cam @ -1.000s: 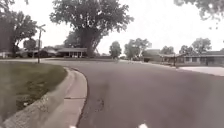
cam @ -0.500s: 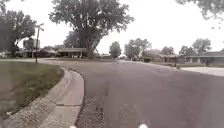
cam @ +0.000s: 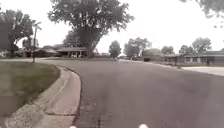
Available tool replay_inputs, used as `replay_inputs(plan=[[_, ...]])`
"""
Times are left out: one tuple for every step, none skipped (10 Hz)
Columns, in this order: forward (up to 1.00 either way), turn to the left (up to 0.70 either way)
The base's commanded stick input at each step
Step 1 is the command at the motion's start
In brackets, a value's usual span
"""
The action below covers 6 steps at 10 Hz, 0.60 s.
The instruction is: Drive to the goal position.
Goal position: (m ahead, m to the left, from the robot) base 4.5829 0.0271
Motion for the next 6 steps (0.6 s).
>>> replay_inputs(plan=[[0.5, 0.0], [0.5, 0.0], [0.5, 0.0], [0.5, 0.0], [0.5, 0.0], [0.5, 0.0]])
